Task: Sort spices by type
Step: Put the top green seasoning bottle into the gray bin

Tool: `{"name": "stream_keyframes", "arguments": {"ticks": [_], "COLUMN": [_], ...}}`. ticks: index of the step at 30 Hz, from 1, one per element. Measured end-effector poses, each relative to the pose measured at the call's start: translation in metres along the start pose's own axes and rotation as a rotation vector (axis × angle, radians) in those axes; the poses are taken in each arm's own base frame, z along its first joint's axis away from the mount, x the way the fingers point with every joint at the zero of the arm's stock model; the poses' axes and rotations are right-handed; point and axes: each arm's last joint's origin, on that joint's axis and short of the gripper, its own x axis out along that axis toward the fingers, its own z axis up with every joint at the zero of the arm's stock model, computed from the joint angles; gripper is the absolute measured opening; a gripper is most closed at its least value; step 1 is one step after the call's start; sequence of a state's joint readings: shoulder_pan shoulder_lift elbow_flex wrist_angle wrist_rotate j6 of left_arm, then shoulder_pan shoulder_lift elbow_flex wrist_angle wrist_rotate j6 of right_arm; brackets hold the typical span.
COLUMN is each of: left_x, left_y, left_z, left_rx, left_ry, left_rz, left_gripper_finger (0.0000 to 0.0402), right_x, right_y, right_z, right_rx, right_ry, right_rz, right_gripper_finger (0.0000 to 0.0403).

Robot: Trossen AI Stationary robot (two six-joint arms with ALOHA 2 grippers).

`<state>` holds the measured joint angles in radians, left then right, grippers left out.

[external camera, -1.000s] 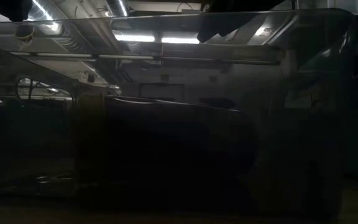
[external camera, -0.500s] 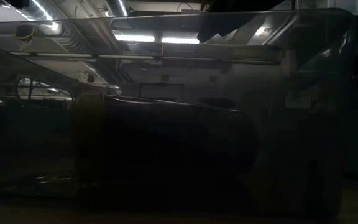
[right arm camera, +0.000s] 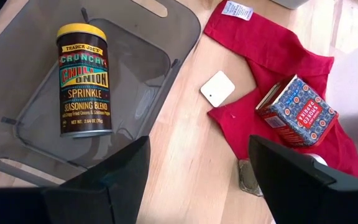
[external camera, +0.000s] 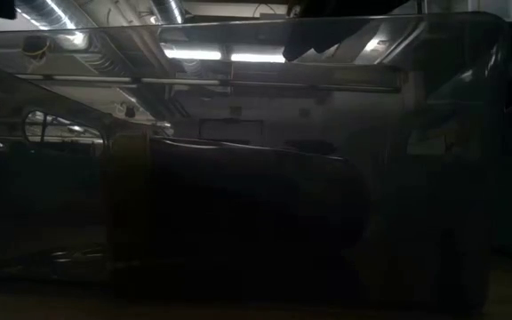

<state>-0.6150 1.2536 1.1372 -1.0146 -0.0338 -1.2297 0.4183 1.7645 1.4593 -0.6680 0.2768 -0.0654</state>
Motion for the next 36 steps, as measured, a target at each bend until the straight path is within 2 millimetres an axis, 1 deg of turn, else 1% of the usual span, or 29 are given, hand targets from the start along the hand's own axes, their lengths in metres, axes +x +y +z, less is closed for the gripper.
{"name": "stream_keyframes", "arguments": {"ticks": [6, 11, 15, 20, 23, 25, 30, 34, 36], "left_x": [-0.033, -0.058, -0.07, -0.077, -0.078, -0.074, -0.053, -0.036, -0.027], "left_y": [0.022, 0.046, 0.067, 0.087, 0.092, 0.094, 0.103, 0.109, 0.11], "left_z": [0.008, 0.009, 0.006, 0.002, 0.002, 0.004, 0.004, 0.004, 0.006], "left_rx": [-0.062, -0.146, -0.227, -0.302, -0.311, -0.301, -0.308, -0.318, -0.308], "left_ry": [-0.03, -0.06, -0.073, -0.081, -0.103, -0.123, -0.104, -0.093, -0.088], "left_rz": [0.003, 0.002, 0.08, 0.228, 0.28, 0.293, 0.362, 0.385, 0.37], "left_gripper_finger": [0.0191, 0.0189, 0.0192, 0.0191, 0.0193, 0.0195, 0.0194, 0.0195, 0.0196], "right_x": [0.0, 0.0, 0.0, 0.0, 0.0, 0.0, 0.0, 0.0, 0.0], "right_y": [0.0, 0.0, 0.0, 0.0, 0.0, 0.0, 0.0, 0.0, 0.0], "right_z": [-0.003, -0.004, -0.004, -0.004, -0.004, -0.004, -0.004, -0.004, -0.004], "right_rx": [-0.01, -0.006, -0.004, -0.003, -0.003, -0.003, -0.003, -0.003, -0.003], "right_ry": [0.034, 0.04, 0.04, 0.04, 0.04, 0.04, 0.04, 0.04, 0.04], "right_rz": [0.002, 0.001, 0.001, 0.0, 0.0, -0.001, -0.001, -0.001, -0.001], "right_gripper_finger": [0.0271, 0.0271, 0.0271, 0.0271, 0.0271, 0.0271, 0.0271, 0.0271, 0.0271]}}
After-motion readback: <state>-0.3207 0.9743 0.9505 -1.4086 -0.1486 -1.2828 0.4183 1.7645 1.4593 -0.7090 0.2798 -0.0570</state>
